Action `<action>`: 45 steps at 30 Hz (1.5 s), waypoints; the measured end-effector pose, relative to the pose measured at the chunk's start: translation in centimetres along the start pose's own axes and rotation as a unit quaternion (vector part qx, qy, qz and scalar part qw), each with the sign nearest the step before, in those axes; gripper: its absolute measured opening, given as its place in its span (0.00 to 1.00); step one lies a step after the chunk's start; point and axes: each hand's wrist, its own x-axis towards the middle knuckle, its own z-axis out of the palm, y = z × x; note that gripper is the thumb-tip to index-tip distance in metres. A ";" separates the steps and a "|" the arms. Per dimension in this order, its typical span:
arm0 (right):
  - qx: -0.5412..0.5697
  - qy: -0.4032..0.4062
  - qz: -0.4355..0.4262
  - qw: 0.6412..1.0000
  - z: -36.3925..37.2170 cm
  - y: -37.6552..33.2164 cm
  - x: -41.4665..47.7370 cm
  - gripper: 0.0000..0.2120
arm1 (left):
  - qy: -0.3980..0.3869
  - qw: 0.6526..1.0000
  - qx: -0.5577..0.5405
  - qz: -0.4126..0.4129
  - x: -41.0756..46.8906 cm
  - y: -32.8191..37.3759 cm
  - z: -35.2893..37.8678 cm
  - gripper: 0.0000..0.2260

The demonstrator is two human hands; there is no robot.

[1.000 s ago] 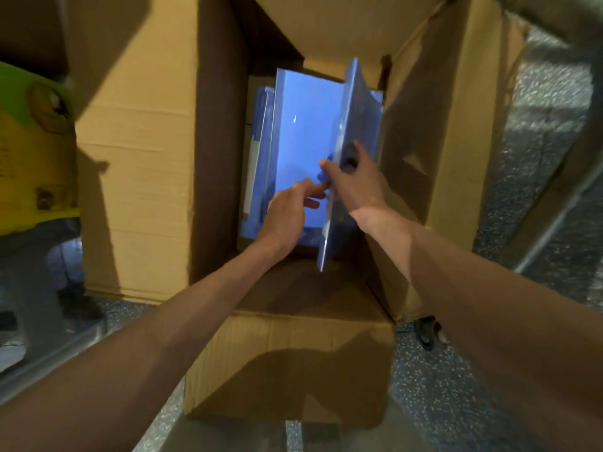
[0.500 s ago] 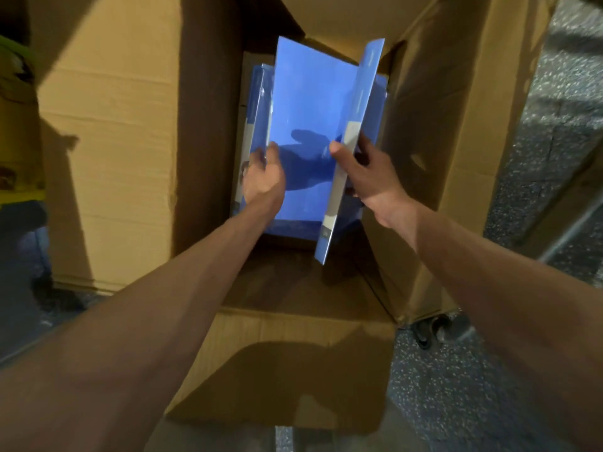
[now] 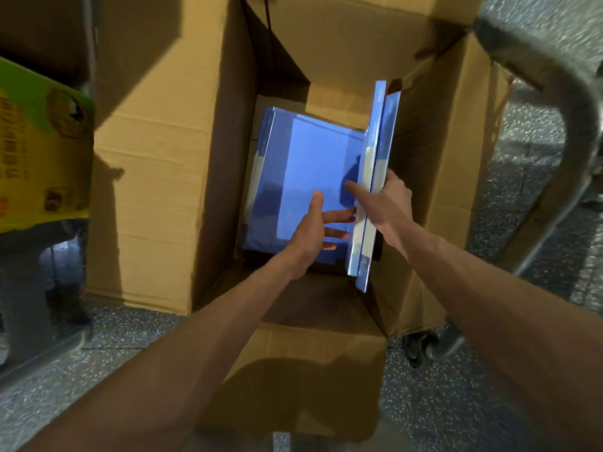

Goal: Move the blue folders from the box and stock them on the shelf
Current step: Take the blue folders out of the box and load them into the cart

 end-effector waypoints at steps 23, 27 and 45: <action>-0.153 -0.234 -0.227 0.933 -19.6 -23.4 -25.0 0.05 | 0.209 0.559 0.679 0.427 -35.8 24.5 -2.4 0.48; -0.240 -0.276 -0.281 0.887 -24.4 -28.9 -31.7 0.05 | 0.196 0.470 0.724 0.465 -44.4 27.3 -1.1 0.46; -0.414 0.032 -0.413 0.810 -36.3 -36.5 -57.6 0.16 | 0.213 0.514 0.635 0.535 -68.8 26.0 1.1 0.19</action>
